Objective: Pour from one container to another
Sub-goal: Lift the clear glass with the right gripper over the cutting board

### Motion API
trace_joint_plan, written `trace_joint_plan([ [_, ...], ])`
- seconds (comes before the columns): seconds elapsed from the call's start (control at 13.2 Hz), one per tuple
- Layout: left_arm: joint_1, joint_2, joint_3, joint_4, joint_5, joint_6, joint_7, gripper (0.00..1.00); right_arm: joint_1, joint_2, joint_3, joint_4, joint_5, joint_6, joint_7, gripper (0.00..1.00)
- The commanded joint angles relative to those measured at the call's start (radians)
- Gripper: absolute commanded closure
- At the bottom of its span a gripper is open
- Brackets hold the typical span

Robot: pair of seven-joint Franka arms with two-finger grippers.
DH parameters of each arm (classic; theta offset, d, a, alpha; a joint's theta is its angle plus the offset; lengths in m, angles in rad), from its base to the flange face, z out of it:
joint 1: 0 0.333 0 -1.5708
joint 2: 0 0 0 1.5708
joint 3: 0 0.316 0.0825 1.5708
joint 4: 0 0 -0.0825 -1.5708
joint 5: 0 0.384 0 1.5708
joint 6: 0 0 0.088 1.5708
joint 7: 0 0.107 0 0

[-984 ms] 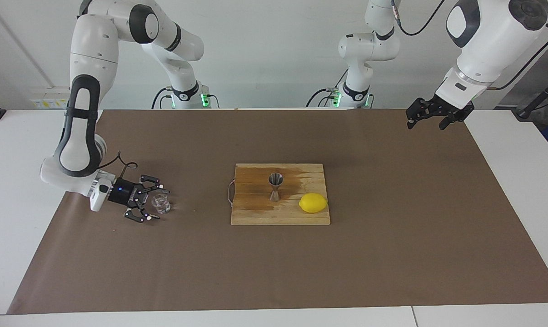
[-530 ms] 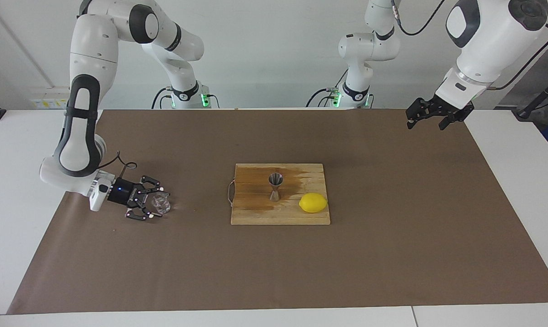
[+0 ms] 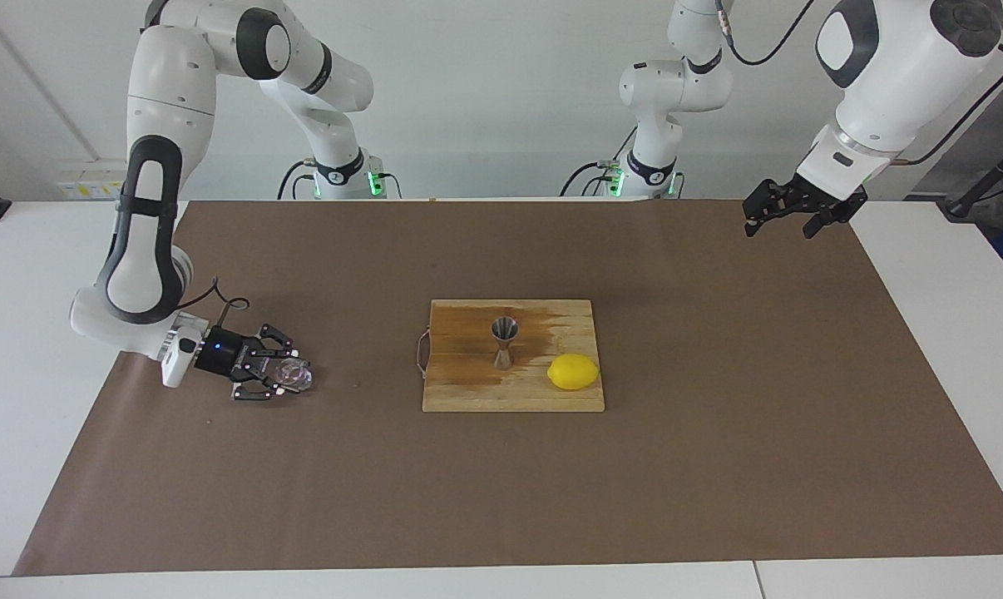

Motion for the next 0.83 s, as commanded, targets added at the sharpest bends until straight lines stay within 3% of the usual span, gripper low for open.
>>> trace_joint_plan([
  [0.0,-0.009,-0.035,0.006,-0.041,0.02,0.017,0.001,0.0,0.027,-0.028,0.003,0.028,-0.021,0.053,0.045,0.54],
  [0.45,-0.009,-0.035,0.005,-0.041,0.02,0.017,0.001,0.0,0.186,-0.15,0.011,0.057,-0.021,0.166,0.273,0.69],
  [0.76,-0.009,-0.035,0.006,-0.041,0.02,0.017,0.0,0.0,0.301,-0.237,0.011,0.063,-0.071,0.159,0.364,0.7],
])
